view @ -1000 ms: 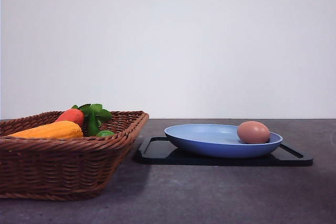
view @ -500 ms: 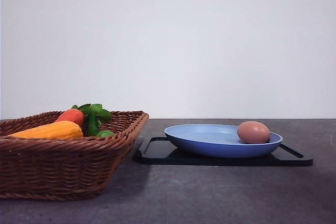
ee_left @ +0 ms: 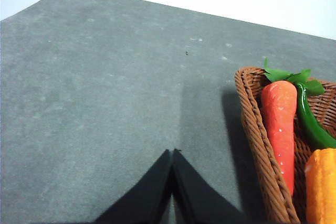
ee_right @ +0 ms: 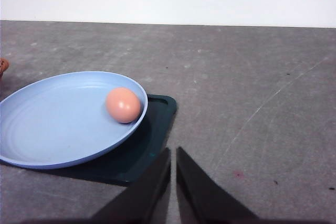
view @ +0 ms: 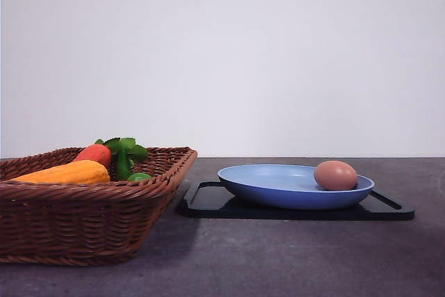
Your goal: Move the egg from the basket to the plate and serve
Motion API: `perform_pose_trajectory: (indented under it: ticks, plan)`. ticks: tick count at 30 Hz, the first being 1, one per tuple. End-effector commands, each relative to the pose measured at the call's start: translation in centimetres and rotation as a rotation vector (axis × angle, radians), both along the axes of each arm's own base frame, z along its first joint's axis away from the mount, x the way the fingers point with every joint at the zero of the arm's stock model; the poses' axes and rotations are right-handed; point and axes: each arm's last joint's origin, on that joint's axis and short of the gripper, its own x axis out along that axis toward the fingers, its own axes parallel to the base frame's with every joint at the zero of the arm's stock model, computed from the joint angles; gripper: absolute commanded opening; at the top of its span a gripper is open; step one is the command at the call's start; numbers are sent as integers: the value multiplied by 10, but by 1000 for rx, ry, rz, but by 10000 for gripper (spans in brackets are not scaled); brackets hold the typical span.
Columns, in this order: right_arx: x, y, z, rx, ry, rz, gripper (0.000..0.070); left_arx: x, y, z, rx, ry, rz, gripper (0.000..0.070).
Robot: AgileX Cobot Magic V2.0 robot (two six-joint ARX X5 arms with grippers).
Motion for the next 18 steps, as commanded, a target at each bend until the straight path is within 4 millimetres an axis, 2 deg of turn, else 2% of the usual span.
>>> perform_pose_trajectory:
  ticks: [1,18]
  plan:
    - [0,0,-1,2,-1,2,0,1,0,-8,-3,28,2,0]
    - [0,0,-1,2,-1,2,0,1,0,-8,-3,28,2,0]
